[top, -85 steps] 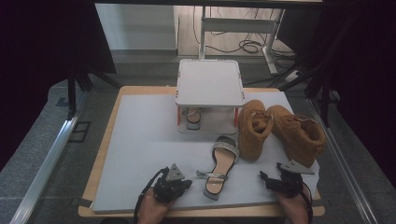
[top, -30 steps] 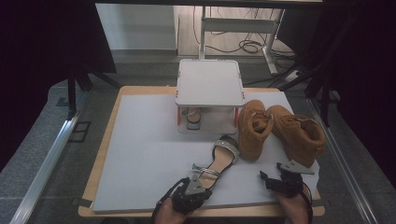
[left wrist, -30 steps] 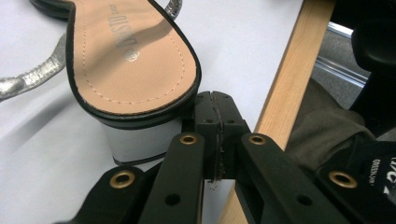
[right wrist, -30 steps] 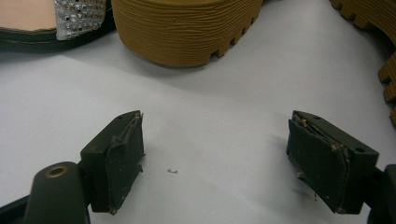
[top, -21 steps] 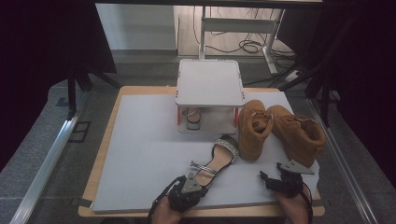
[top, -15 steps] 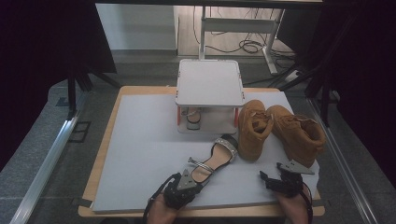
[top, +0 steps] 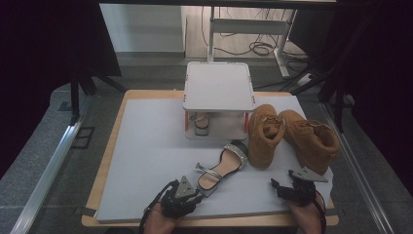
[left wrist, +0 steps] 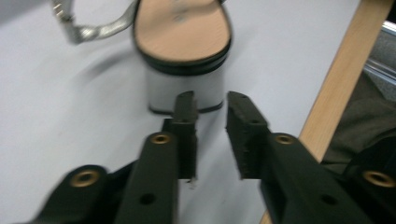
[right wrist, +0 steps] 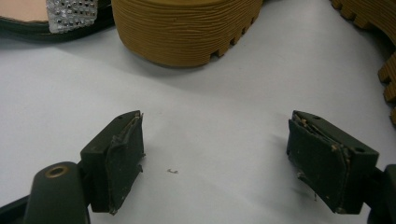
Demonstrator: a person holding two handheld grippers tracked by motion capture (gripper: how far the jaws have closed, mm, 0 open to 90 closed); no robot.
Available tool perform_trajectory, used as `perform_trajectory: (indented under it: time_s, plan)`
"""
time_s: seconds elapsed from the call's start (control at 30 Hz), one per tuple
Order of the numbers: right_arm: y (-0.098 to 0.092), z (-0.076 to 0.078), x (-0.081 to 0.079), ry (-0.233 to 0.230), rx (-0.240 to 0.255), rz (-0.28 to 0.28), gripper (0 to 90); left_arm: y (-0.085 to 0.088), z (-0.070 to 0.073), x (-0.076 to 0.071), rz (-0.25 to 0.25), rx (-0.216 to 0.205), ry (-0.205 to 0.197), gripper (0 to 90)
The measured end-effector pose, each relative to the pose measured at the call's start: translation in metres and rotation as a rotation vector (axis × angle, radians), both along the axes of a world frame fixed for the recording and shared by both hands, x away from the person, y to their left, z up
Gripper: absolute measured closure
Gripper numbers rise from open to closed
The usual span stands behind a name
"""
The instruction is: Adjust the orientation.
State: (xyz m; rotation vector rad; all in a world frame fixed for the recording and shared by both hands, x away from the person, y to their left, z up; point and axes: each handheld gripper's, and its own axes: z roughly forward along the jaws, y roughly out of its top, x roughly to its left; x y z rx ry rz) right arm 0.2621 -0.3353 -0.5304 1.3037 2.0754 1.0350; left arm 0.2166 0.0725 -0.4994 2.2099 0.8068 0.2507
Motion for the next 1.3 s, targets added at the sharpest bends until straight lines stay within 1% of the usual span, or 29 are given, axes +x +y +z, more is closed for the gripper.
perform_trajectory:
  time_s: [0.03,0.07,0.1,0.17,0.23,0.3,0.33,0.37,0.4,0.43,0.47,0.5,0.57,0.63,0.67,0.7,0.73,0.87,1.0,1.3]
  plan:
    - [0.0,0.0,0.0,0.0,0.0,0.0,19.6,0.0,0.0,0.0,0.0,0.0,0.0,65.9]
    - [0.0,0.0,0.0,0.0,0.0,0.0,19.6,0.002,0.0,0.001,0.008,-0.003,0.001,65.9]
    - [0.0,0.0,0.0,0.0,0.0,-0.001,19.6,0.003,-0.001,0.003,0.019,-0.006,0.011,59.7]
    - [0.0,0.0,0.0,0.0,0.0,-0.001,19.6,0.002,-0.001,0.004,0.024,-0.008,0.016,54.6]
    - [0.0,0.0,0.0,0.0,0.0,-0.001,19.6,0.002,-0.002,0.008,0.03,-0.009,0.036,52.9]
    - [0.0,0.0,0.0,0.0,0.0,-0.001,19.7,0.0,-0.005,0.011,0.055,0.001,0.04,46.0]
    - [0.0,0.0,0.0,0.0,0.0,0.0,19.6,0.0,-0.006,0.014,0.066,-0.004,0.05,42.5]
    - [0.0,0.0,0.0,0.0,0.0,0.0,19.6,0.0,-0.006,0.014,0.066,-0.004,0.05,40.3]
    - [0.0,0.0,0.0,0.0,0.0,0.0,19.7,0.0,-0.006,0.016,0.069,-0.011,0.049,40.3]
    - [0.0,0.0,0.0,0.0,0.0,0.0,19.6,-0.001,-0.007,0.018,0.069,-0.023,0.055,38.1]
    - [0.0,0.0,0.0,0.0,0.0,0.0,19.6,-0.002,-0.007,0.019,0.067,-0.031,0.061,38.1]
    - [0.0,0.0,0.0,0.0,0.0,0.0,19.7,-0.003,-0.007,0.022,0.064,-0.035,0.062,36.1]
    - [0.0,0.0,0.0,0.0,0.0,0.0,19.6,-0.005,-0.008,0.025,0.073,-0.049,0.066,32.5]
    - [0.0,0.0,0.0,0.0,0.0,0.0,19.7,-0.007,-0.008,0.028,0.073,-0.051,0.073,29.2]
    - [0.0,0.0,0.0,0.0,0.0,0.0,19.7,-0.011,-0.009,0.031,0.074,-0.051,0.083,28.4]
    - [0.0,0.0,0.0,0.0,0.0,0.0,19.7,-0.012,-0.009,0.032,0.063,-0.041,0.085,27.6]
    - [0.0,0.0,0.0,0.0,0.0,0.0,19.7,-0.012,-0.009,0.032,0.063,-0.041,0.085,25.3]
    - [0.0,0.0,0.0,0.0,0.0,0.0,19.7,-0.019,-0.011,0.037,0.044,-0.022,0.082,23.3]
    - [0.0,0.0,0.0,0.0,0.0,0.0,19.7,-0.028,-0.013,0.044,0.04,-0.002,0.075,23.4]
    - [0.0,0.0,0.0,0.0,0.0,0.0,19.7,-0.041,-0.015,0.054,0.029,0.001,0.067,24.7]
